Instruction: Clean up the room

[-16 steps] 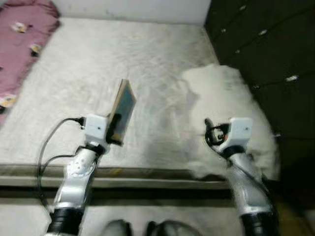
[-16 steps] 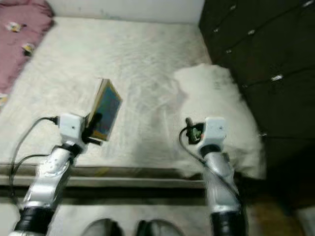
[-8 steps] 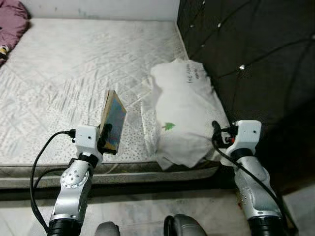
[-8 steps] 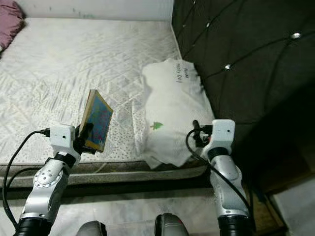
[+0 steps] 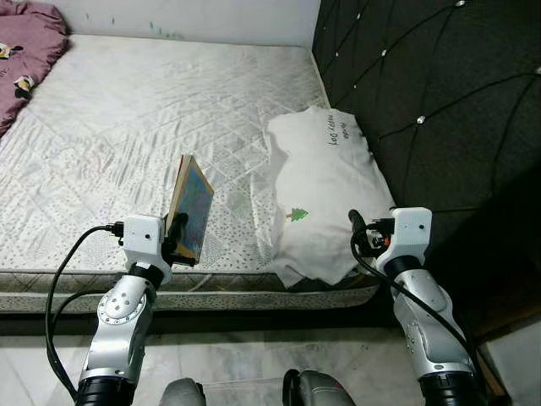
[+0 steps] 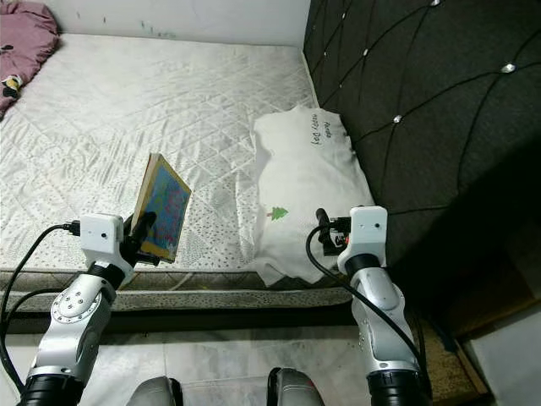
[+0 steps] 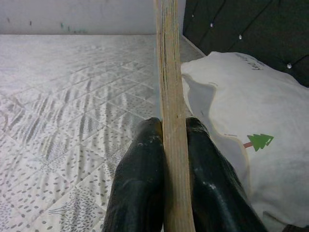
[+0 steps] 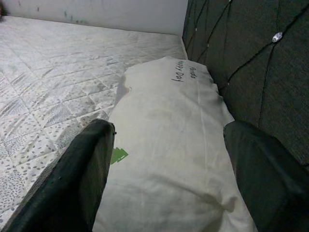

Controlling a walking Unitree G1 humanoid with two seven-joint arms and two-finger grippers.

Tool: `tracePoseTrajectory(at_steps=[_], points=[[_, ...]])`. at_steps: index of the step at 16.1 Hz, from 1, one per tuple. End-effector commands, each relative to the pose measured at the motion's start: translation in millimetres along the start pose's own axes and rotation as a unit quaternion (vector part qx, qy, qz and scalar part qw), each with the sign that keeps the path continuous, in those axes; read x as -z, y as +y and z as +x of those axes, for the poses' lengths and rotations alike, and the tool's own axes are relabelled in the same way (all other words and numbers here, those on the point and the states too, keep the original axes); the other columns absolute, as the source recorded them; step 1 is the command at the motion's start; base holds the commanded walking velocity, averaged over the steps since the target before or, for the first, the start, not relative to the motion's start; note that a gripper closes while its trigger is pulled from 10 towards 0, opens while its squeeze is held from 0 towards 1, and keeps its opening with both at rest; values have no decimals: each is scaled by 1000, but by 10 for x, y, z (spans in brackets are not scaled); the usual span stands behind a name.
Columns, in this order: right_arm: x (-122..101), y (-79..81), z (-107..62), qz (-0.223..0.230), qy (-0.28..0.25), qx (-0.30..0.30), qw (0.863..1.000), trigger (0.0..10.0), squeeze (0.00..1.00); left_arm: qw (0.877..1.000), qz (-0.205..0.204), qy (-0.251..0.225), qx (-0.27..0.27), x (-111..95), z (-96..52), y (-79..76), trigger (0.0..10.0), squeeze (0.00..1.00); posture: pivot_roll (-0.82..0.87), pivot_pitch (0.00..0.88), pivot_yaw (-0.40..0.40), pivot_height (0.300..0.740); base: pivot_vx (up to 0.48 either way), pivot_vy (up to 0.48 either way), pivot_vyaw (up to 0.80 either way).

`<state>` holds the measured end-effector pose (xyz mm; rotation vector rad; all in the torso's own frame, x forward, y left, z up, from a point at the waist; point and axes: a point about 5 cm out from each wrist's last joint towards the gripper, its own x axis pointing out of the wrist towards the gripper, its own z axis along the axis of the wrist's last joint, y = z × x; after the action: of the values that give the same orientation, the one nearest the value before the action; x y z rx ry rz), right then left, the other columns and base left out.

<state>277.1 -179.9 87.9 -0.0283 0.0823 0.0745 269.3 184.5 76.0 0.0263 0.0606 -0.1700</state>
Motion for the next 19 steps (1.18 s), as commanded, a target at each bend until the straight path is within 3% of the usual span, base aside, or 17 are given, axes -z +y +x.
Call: tracePoseTrajectory(at_steps=[1, 19], points=[[-54, -7, 8, -2, -12, -1, 1000, 10000, 0, 999, 2, -33, 10, -148, 43, -26, 10000, 0, -41, 92, -50, 740, 296, 0, 0], [-55, 5, 15, -3, -12, -10, 1000, 10000, 0, 999, -1, -36, 15, -169, 64, -34, 10000, 0, -41, 94, -54, 740, 309, 0, 0]])
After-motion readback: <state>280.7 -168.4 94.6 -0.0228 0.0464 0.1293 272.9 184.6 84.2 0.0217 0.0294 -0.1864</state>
